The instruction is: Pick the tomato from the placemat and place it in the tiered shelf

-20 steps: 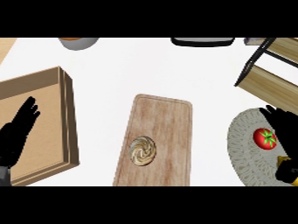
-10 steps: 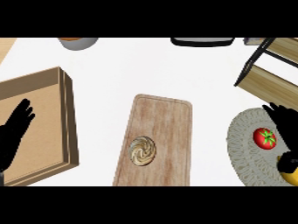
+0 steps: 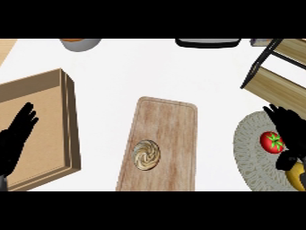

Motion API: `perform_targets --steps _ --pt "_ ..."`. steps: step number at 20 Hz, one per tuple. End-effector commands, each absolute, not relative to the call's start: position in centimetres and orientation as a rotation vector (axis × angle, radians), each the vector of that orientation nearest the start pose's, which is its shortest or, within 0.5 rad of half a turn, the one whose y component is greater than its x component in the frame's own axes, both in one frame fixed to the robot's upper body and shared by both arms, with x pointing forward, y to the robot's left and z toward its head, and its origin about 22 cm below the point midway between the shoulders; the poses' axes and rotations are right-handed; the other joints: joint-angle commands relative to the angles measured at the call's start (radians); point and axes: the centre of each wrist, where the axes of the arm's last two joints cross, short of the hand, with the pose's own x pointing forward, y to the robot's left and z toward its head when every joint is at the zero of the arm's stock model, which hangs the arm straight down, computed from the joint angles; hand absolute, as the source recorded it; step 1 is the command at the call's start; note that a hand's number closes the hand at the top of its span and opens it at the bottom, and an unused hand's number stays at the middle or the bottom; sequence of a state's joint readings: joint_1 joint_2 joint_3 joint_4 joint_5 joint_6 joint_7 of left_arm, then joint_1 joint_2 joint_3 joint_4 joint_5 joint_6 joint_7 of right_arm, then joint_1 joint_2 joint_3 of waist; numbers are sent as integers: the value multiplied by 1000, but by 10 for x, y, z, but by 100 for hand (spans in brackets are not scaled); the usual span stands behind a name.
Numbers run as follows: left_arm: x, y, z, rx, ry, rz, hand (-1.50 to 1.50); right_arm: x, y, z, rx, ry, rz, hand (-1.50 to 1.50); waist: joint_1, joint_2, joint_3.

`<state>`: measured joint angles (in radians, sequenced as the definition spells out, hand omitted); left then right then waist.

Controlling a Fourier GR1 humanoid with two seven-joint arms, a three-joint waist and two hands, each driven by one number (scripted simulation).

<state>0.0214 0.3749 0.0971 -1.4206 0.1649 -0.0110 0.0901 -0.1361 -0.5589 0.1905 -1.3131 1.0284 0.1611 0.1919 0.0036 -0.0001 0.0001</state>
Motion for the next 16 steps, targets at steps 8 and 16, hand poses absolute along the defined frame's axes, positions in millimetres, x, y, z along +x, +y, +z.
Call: perform_targets --steps 8,16 --pt "244 347 1 254 -1330 -36 0 288 -340 12 -968 -821 1330 150 -4 0 0" --pt "233 351 -8 251 -1332 -38 0 259 -341 -25 -1082 -881 1385 150 -6 -1 0"
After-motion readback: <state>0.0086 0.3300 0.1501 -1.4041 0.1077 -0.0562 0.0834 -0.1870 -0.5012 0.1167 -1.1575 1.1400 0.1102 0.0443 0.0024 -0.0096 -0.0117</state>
